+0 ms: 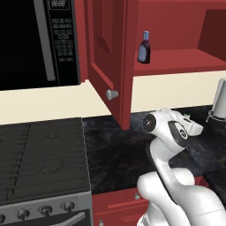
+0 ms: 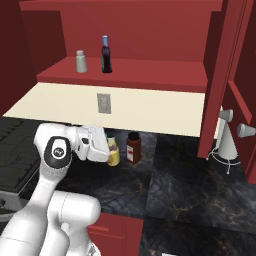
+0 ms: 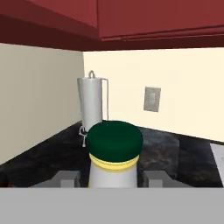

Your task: There are various items on the counter. Only move the condiments/shakers into the cabinet.

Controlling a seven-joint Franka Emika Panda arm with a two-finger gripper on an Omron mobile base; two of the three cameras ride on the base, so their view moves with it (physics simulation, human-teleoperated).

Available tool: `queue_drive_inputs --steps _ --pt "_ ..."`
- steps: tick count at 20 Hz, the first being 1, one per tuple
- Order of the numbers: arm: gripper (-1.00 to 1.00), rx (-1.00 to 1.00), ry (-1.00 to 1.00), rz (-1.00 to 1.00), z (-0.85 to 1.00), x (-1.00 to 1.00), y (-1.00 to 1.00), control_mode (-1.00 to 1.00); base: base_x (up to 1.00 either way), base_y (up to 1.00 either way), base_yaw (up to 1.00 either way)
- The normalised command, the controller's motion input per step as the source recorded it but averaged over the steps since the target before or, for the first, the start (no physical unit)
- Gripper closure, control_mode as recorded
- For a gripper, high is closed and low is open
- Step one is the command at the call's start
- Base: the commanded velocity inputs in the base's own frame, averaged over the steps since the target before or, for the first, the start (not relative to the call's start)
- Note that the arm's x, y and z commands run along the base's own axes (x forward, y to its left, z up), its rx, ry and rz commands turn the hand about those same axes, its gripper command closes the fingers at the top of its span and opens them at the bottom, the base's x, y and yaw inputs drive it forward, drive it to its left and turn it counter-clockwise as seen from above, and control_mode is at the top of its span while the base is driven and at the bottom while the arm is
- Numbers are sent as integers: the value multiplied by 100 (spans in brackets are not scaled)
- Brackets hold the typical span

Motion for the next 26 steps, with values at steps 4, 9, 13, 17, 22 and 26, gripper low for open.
queue_drive_inputs --steps 4,9,13,17,22,26 --pt "100 1 3 31 100 -49 -25 -100 0 0 0" --pt "100 9 5 31 100 -8 -7 -100 0 0 0" --pt "100 10 1 27 100 0 0 -100 0 0 0" --pt "100 11 0 23 100 1 0 -100 0 0 0" --pt "100 10 0 15 93 20 0 -100 0 0 0" --pt "100 4 -2 11 72 14 0 -100 0 0 0"
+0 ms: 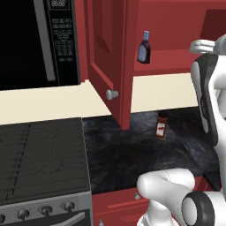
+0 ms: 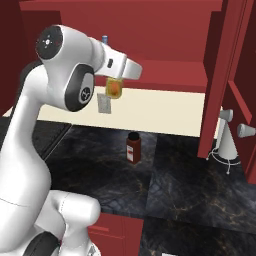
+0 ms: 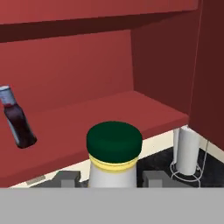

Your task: There are various items on the counter. Only move the condiments/shakers into the cabinet.

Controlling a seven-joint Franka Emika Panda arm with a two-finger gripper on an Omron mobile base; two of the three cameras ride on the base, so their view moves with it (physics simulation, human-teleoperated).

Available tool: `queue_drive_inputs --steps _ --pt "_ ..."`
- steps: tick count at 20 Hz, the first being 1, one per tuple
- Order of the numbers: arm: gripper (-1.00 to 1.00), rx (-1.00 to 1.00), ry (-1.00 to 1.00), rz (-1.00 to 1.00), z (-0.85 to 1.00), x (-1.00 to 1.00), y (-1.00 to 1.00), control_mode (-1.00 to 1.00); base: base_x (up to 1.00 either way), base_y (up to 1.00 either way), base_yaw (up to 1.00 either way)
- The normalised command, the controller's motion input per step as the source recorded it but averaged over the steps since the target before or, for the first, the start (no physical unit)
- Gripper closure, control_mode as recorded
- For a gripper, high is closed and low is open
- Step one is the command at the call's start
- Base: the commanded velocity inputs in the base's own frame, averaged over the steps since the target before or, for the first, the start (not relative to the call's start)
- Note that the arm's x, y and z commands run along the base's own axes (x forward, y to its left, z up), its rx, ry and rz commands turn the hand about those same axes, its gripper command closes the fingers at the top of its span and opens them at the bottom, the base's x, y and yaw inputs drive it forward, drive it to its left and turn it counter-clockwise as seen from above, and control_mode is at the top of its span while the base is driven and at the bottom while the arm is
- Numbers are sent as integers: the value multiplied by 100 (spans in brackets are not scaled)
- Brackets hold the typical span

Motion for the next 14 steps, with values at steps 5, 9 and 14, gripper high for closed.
queue_drive_inputs --steps 5,9,14 --pt "100 1 -12 8 27 36 11 -100 0 0 0" --pt "100 0 -8 2 2 59 14 -100 0 0 0" --pt "100 -2 -8 0 -26 42 14 -100 0 0 0"
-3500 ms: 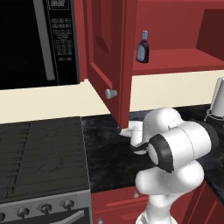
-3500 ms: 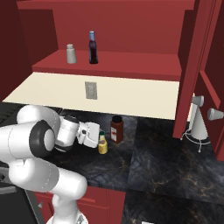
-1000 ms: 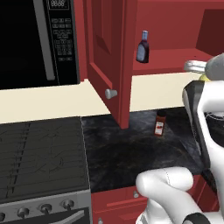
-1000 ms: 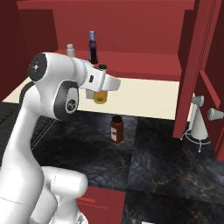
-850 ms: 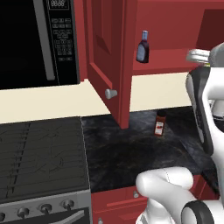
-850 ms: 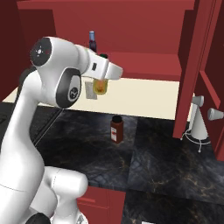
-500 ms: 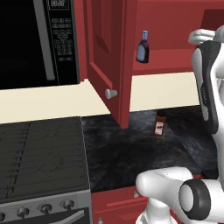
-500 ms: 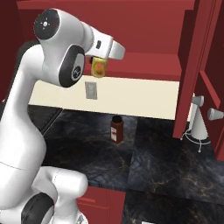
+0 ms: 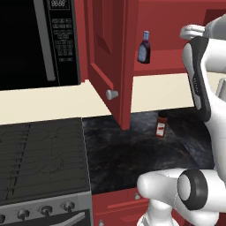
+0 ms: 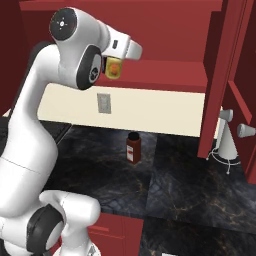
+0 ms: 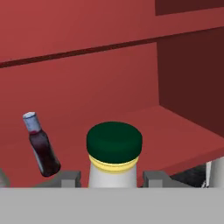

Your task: There are various items on the counter. Only move the condiments/shakers into the cabinet.

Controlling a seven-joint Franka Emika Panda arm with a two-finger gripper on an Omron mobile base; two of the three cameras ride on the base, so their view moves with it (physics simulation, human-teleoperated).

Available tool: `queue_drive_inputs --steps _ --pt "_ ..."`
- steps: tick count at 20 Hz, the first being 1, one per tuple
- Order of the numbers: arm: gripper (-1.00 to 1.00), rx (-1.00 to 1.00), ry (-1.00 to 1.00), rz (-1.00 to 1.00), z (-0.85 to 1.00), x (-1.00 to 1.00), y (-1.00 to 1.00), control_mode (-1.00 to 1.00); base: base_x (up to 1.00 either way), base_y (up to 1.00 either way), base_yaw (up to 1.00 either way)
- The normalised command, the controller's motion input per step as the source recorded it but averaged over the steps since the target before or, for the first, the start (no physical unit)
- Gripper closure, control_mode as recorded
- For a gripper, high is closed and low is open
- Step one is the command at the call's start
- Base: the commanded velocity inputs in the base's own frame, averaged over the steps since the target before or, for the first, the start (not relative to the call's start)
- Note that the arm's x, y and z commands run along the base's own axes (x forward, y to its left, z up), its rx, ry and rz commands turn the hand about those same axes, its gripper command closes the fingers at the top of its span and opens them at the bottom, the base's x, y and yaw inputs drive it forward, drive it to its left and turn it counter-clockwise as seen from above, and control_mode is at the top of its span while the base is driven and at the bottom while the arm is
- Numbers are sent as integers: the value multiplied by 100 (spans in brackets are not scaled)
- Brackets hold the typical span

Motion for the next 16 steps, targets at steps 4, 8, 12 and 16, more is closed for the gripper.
queue_drive_inputs --steps 4,8,12,16 --pt "100 -1 -5 0 -27 35 2 -100 0 0 0" --pt "100 0 -2 0 -14 53 0 -100 0 0 0" --pt "100 0 0 1 0 68 0 -100 0 0 0" --pt "100 0 0 2 0 62 0 -100 0 0 0"
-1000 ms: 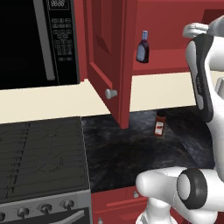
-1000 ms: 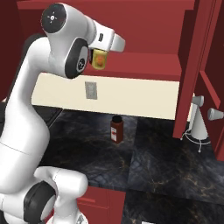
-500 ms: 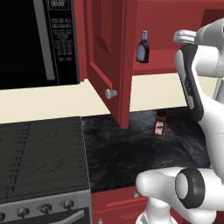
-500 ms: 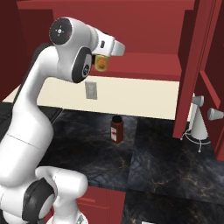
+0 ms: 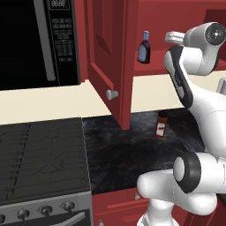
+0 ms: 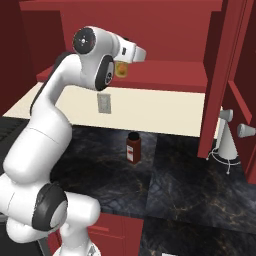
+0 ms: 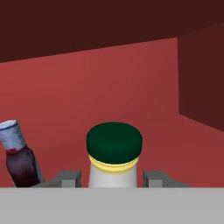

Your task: There are various items on the counter. Only move the condiments/shakers into the cabinet.

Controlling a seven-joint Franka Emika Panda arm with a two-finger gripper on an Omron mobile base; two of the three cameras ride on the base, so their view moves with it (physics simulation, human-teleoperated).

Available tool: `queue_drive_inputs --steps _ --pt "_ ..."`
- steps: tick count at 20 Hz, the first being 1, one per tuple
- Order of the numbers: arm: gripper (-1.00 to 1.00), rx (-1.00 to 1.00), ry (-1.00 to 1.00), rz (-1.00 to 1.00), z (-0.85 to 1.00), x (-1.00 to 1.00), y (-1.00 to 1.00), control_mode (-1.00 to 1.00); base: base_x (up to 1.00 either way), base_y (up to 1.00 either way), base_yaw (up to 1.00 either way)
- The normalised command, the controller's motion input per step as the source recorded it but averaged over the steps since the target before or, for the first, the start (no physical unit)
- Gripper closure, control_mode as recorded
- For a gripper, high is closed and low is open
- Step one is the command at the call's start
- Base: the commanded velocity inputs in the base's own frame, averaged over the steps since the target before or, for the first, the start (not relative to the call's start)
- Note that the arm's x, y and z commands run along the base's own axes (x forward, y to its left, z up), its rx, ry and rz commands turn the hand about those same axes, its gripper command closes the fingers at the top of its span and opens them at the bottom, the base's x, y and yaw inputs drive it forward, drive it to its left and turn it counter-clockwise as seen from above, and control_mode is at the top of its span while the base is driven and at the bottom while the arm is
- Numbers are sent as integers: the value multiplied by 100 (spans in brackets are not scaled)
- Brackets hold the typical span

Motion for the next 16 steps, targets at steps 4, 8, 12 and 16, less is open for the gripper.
queue_drive_inputs --steps 4,8,12,16 --pt "100 0 0 6 0 46 0 -100 0 0 0" --pt "100 0 0 8 -7 37 0 -100 0 0 0" --pt "100 0 0 8 -16 26 0 -100 0 0 0" --pt "100 0 0 7 -23 25 0 -100 0 0 0"
